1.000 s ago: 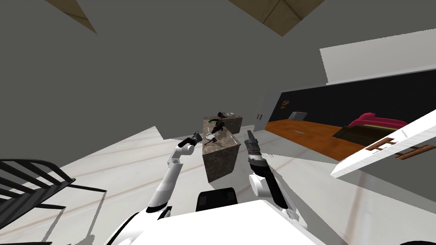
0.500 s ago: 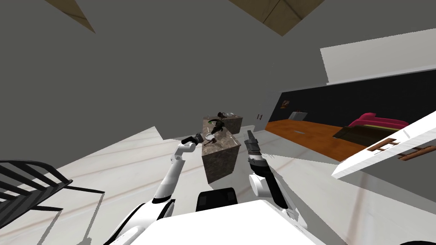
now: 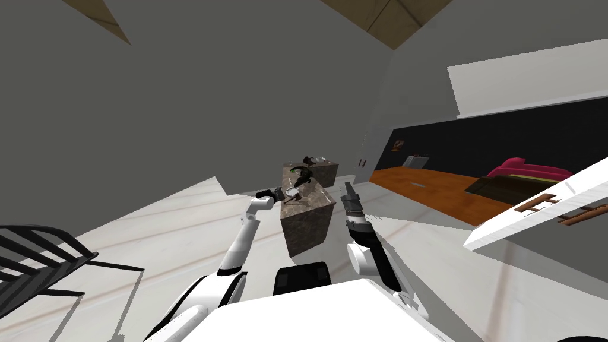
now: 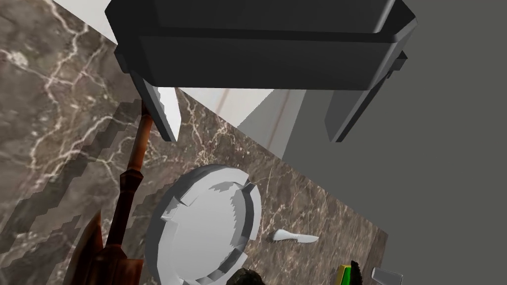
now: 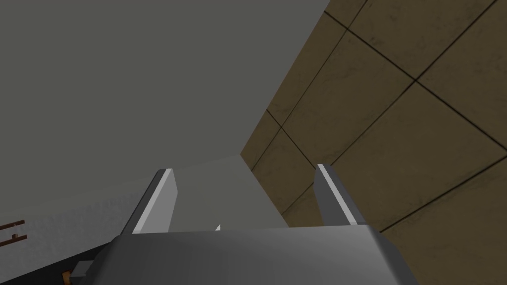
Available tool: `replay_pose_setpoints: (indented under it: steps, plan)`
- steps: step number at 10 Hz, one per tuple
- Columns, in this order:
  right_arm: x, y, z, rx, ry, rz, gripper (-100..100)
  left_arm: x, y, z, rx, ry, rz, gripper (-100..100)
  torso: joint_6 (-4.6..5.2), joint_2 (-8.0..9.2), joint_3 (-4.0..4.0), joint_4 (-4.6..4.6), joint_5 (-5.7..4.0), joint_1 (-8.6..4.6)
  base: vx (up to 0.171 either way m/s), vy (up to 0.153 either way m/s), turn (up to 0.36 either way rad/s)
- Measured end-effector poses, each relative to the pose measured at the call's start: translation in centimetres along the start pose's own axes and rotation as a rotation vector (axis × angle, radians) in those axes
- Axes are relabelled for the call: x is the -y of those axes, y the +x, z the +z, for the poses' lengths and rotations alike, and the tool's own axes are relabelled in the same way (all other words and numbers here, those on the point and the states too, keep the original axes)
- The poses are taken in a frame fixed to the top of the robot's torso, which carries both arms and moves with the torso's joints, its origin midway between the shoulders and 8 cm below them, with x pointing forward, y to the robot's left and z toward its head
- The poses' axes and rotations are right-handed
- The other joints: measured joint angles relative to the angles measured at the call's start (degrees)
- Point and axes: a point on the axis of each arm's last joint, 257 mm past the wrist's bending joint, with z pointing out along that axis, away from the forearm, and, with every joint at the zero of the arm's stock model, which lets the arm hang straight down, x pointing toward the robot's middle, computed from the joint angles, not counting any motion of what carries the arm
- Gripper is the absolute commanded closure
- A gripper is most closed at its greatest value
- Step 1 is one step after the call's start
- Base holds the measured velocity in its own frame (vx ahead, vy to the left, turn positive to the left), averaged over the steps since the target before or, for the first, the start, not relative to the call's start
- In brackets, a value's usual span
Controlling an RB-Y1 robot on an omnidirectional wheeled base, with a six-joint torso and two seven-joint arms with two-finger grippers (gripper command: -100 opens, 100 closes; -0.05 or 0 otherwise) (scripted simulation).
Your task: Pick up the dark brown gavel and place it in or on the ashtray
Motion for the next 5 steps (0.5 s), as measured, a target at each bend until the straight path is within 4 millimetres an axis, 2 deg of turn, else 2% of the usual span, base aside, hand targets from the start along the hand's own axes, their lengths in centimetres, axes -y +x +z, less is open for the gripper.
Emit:
replay_pose_setpoints:
  steps: [5]
  plan:
    - [0.0,0.0,0.0,0.000,0.000,0.000,0,-2.5,-0.4,1.1,0.047,-0.137,-0.007,-100,0.00,-0.03,-0.02,-0.01,0.00,-0.01,0.031,-0.018,0.002]
